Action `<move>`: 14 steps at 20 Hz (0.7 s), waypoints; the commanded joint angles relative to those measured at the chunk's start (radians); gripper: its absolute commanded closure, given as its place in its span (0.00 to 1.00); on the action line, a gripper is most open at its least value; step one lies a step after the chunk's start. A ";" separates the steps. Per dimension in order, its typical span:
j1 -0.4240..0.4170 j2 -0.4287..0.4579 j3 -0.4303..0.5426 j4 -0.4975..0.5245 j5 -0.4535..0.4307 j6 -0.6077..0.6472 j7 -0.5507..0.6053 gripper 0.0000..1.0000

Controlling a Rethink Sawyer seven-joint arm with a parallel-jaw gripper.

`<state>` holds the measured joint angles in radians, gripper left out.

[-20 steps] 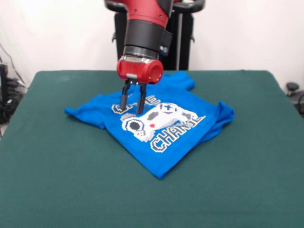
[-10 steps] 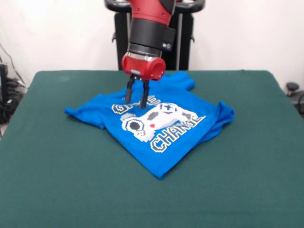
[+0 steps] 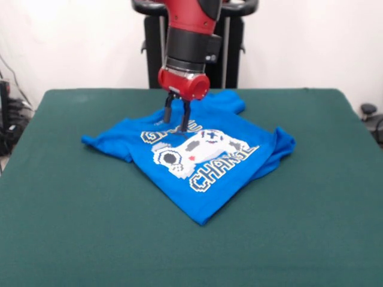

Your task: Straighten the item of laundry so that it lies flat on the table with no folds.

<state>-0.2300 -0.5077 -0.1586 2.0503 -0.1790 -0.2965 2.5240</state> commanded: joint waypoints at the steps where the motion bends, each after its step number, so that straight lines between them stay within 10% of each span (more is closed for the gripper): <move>1: 0.000 0.150 0.065 0.006 0.002 0.046 0.089 0.00; 14: -0.038 0.161 0.042 -0.005 -0.030 0.202 -0.001 0.00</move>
<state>-0.2400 -0.4194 -0.1615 2.0500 -0.1807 -0.2965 2.5240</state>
